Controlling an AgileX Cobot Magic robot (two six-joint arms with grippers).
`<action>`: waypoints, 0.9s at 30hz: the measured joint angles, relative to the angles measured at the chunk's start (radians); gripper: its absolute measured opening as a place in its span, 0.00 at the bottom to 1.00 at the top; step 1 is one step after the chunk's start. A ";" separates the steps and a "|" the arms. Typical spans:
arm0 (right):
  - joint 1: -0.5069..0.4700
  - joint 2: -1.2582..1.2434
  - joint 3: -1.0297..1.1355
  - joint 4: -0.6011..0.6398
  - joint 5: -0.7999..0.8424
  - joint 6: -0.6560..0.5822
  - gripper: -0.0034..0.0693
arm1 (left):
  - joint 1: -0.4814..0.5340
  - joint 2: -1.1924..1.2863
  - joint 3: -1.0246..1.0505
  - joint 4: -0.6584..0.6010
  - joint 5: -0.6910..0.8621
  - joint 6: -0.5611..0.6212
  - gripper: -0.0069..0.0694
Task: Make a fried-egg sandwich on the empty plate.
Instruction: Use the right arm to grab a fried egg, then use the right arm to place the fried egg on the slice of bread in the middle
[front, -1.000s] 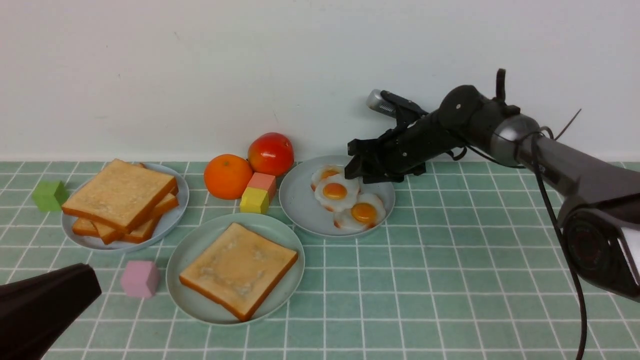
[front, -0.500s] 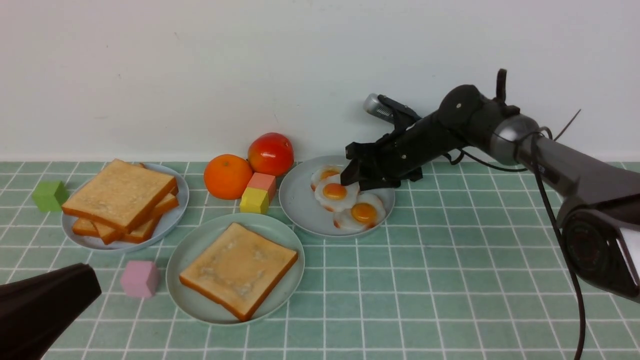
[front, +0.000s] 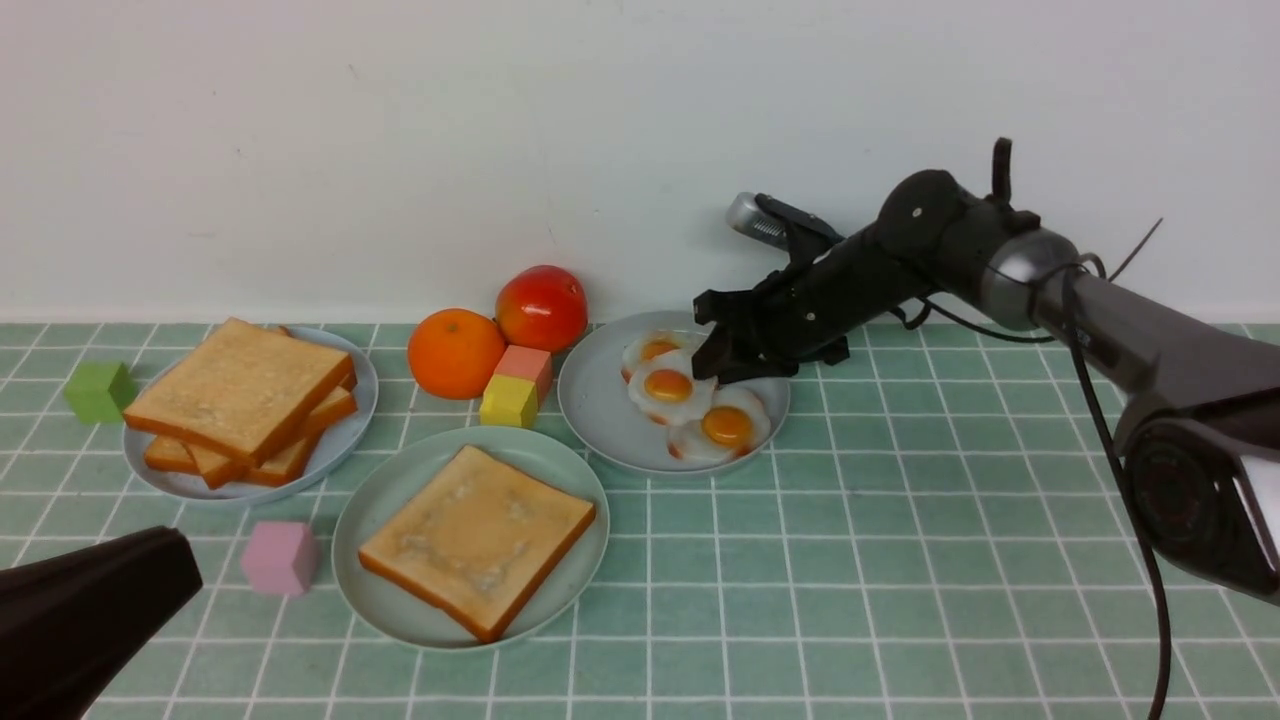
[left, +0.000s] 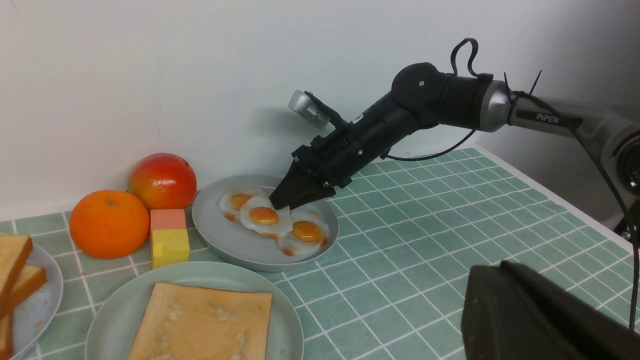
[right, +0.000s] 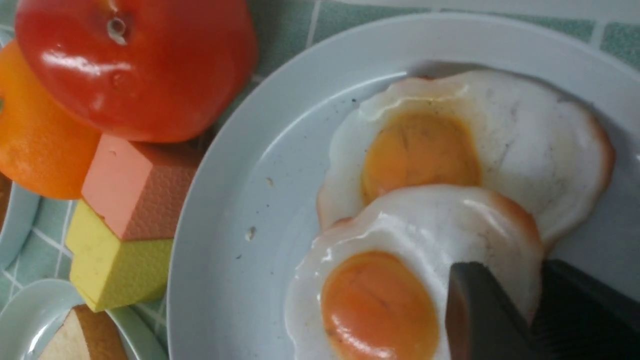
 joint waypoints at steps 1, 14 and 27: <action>0.000 -0.001 0.000 -0.004 0.000 0.001 0.24 | 0.000 0.000 0.000 0.000 0.000 0.000 0.07; 0.000 -0.141 0.001 -0.055 0.107 -0.003 0.15 | 0.000 0.000 0.000 0.006 0.042 0.000 0.08; 0.129 -0.299 0.068 0.093 0.328 -0.081 0.15 | 0.000 0.000 0.000 0.144 0.275 -0.004 0.09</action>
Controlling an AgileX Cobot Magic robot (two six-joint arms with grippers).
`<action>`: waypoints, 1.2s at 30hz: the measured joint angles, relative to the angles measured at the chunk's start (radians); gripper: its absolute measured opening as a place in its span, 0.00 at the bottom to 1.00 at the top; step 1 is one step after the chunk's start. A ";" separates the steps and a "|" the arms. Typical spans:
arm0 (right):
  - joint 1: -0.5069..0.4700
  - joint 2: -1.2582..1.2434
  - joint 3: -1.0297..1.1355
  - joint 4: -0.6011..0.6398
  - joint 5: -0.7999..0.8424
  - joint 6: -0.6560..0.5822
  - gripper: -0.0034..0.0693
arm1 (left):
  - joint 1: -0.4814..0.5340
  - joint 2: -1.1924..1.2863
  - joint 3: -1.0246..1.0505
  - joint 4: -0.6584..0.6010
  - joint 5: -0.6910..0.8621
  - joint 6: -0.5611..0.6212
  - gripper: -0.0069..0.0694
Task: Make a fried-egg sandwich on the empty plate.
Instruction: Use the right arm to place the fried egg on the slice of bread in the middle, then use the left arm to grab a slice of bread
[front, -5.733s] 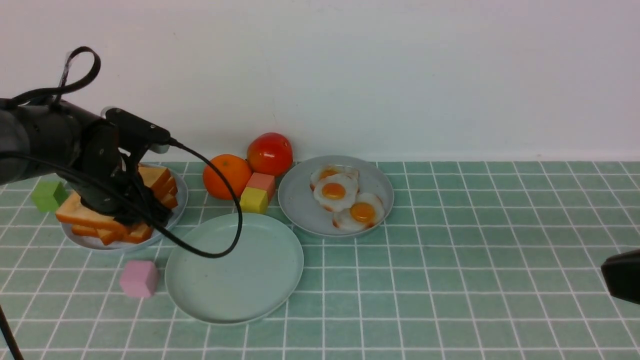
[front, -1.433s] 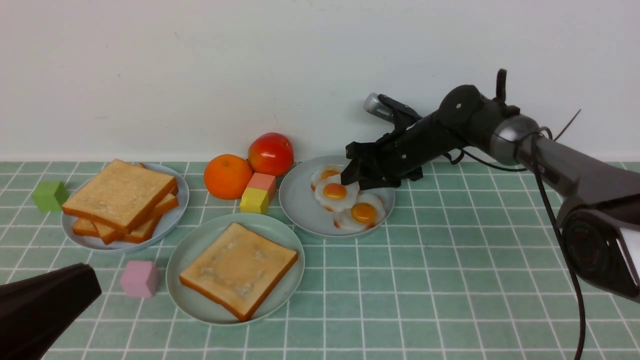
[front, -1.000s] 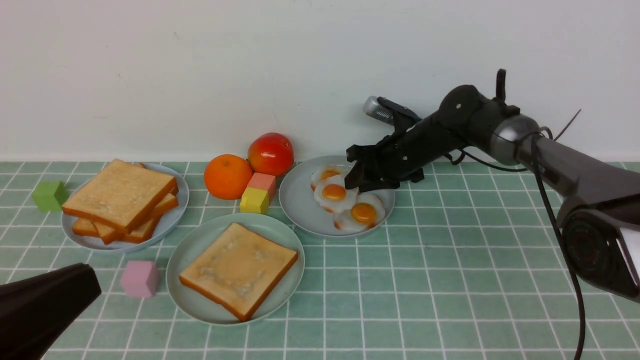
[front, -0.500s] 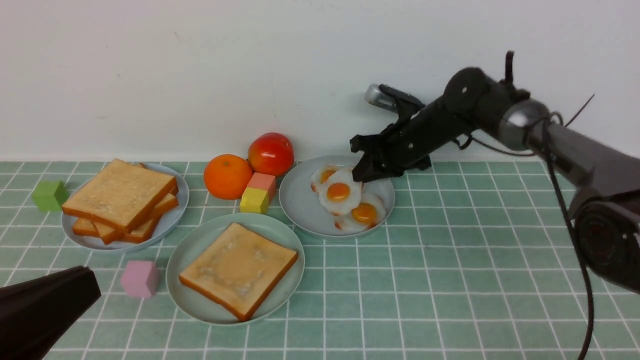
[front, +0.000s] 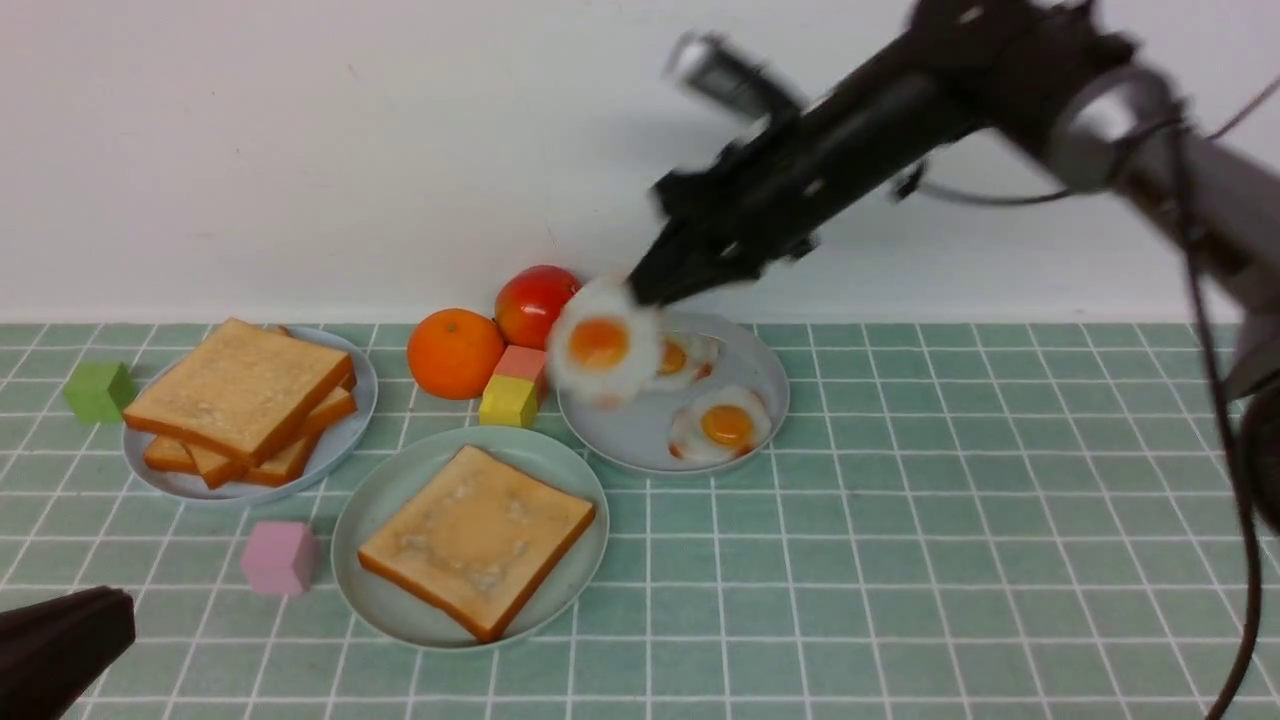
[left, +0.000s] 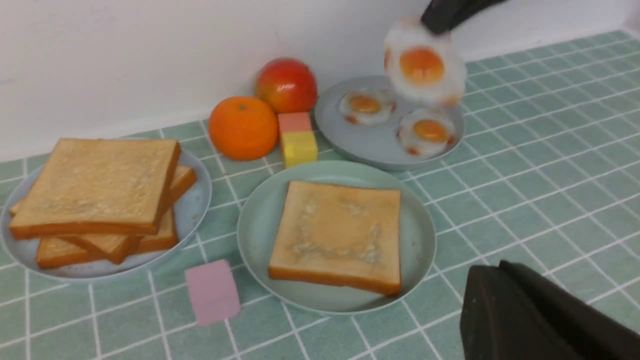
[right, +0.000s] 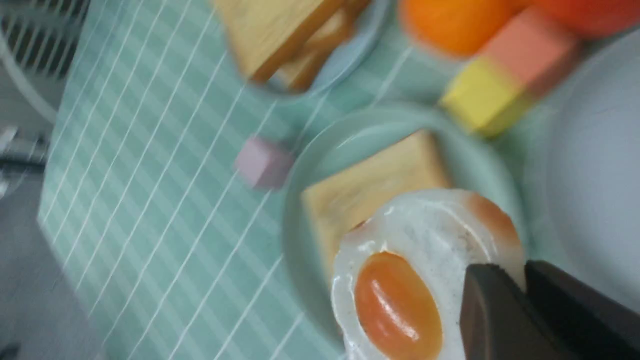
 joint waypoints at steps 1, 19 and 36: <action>0.027 0.002 0.028 0.000 -0.006 0.000 0.15 | 0.000 0.000 0.000 0.001 0.001 -0.001 0.09; 0.161 0.155 0.126 0.043 -0.353 0.003 0.18 | 0.000 0.000 0.000 0.002 0.000 -0.022 0.11; 0.097 -0.083 0.130 -0.197 -0.082 0.079 0.49 | 0.000 0.043 0.000 -0.068 0.000 -0.055 0.12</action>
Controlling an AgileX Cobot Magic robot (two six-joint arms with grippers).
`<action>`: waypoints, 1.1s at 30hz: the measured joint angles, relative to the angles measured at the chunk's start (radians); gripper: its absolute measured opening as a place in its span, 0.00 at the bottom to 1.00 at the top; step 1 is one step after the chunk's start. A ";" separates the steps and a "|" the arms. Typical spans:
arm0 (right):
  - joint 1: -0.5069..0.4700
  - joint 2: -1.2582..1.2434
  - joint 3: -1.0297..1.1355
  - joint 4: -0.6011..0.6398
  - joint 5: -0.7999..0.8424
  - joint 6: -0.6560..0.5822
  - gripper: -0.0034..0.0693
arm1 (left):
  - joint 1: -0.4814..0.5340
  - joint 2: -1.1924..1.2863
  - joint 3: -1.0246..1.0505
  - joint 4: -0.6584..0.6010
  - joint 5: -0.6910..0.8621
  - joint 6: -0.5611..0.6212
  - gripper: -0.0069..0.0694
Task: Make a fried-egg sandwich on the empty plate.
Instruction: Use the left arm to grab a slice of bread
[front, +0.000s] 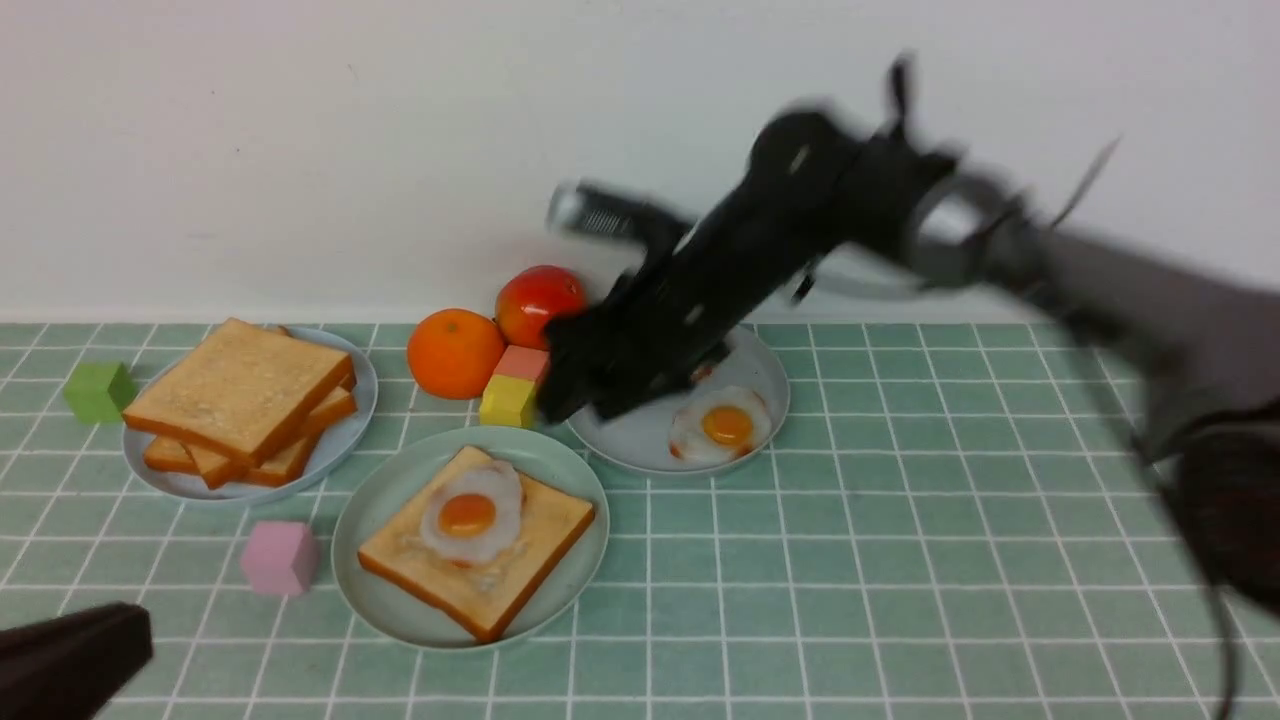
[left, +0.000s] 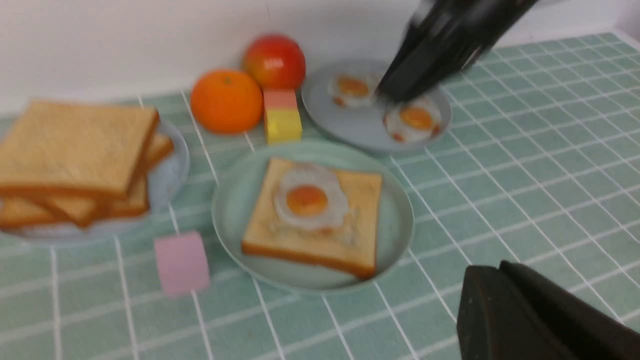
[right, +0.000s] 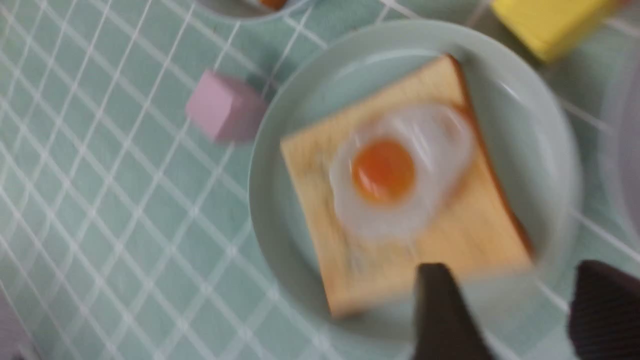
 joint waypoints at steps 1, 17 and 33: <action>0.000 -0.010 0.000 -0.009 0.008 0.002 0.49 | 0.000 0.009 0.000 -0.002 0.000 -0.003 0.12; 0.005 -0.742 0.442 -0.375 0.109 0.152 0.04 | 0.034 0.746 -0.454 -0.070 0.189 0.108 0.07; 0.005 -1.052 0.830 -0.405 0.007 0.150 0.05 | 0.687 1.344 -0.888 -0.373 0.144 0.728 0.17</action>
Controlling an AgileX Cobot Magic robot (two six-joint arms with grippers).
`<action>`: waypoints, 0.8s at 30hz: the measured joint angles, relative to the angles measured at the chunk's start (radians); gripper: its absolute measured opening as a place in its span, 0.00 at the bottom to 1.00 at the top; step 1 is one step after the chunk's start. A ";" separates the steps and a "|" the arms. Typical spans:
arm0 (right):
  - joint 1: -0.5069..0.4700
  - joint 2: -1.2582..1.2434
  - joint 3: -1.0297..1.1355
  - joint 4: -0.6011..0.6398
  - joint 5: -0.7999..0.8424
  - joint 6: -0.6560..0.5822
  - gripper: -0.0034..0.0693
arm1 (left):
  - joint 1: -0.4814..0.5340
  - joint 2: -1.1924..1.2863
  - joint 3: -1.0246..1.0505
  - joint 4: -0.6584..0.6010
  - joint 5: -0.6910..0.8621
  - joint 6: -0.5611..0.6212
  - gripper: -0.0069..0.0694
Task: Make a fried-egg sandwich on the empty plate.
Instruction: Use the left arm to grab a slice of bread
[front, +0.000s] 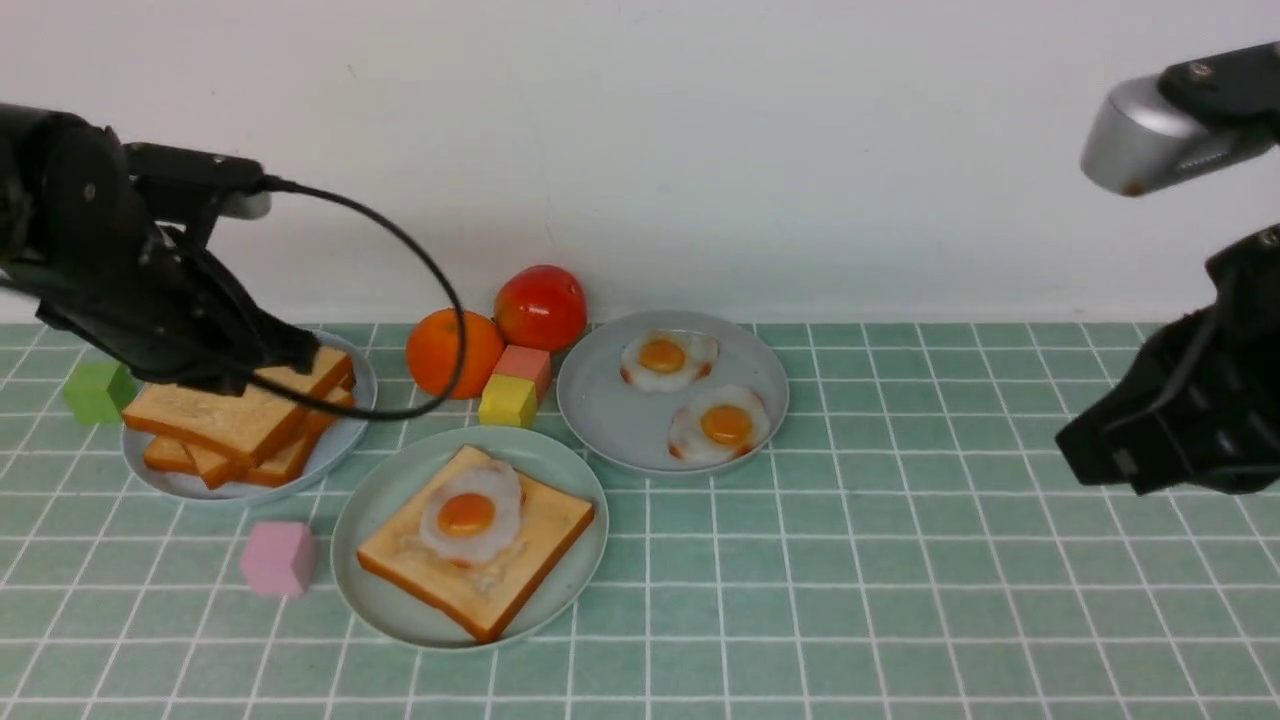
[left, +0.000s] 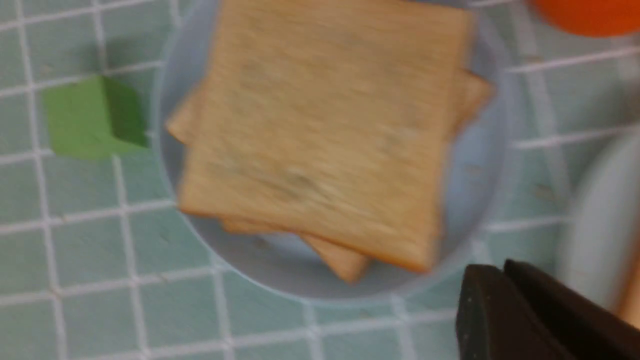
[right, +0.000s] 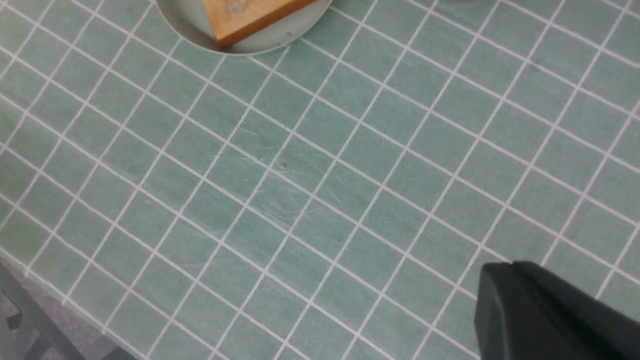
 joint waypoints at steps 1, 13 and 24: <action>0.000 -0.001 0.000 -0.001 -0.001 0.000 0.05 | 0.011 0.032 -0.019 0.001 -0.001 0.032 0.22; 0.001 -0.001 0.002 -0.002 -0.009 -0.001 0.07 | 0.010 0.204 -0.042 0.033 -0.141 0.211 0.66; 0.002 -0.001 0.003 0.043 -0.004 -0.050 0.08 | 0.007 0.248 -0.051 0.079 -0.168 0.220 0.50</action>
